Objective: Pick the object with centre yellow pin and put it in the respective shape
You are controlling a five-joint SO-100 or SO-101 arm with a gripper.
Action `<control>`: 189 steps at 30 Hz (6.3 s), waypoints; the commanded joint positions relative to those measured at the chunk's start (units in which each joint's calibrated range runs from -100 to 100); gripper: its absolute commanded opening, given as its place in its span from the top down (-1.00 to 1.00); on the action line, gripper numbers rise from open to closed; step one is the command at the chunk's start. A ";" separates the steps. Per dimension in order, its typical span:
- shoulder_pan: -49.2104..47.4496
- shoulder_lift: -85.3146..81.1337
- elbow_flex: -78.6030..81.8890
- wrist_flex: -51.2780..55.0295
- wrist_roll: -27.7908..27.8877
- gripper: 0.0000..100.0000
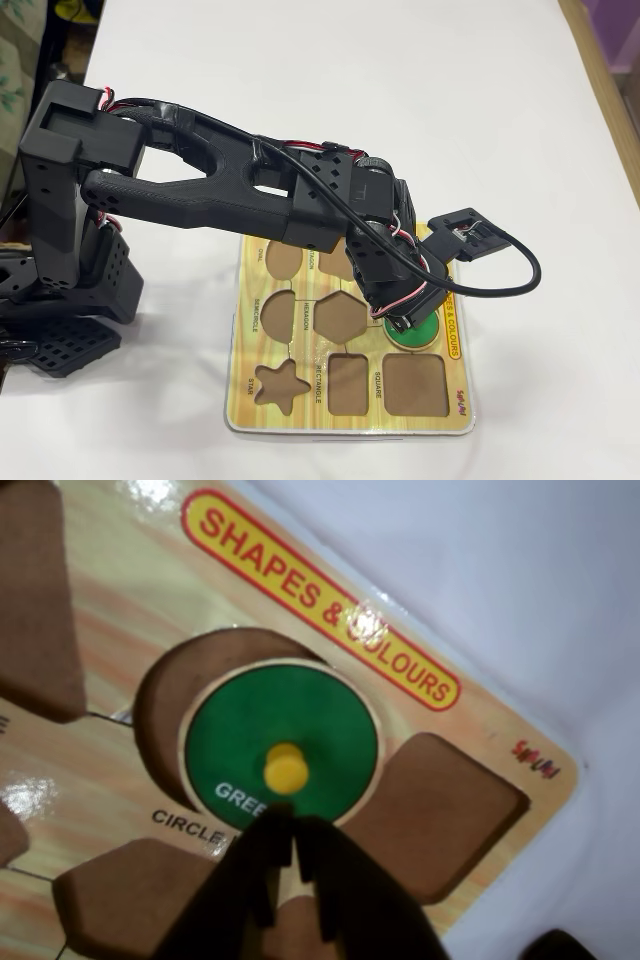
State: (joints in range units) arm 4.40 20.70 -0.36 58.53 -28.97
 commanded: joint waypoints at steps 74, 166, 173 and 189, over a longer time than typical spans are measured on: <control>-3.13 -5.39 3.78 -7.27 -0.48 0.98; -3.71 -46.06 38.94 -6.50 -13.71 0.99; -3.52 -64.72 55.85 -7.19 -21.98 0.99; -3.52 -117.78 86.96 -6.50 -25.32 0.98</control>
State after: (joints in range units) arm 0.19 -87.89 84.26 52.10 -54.08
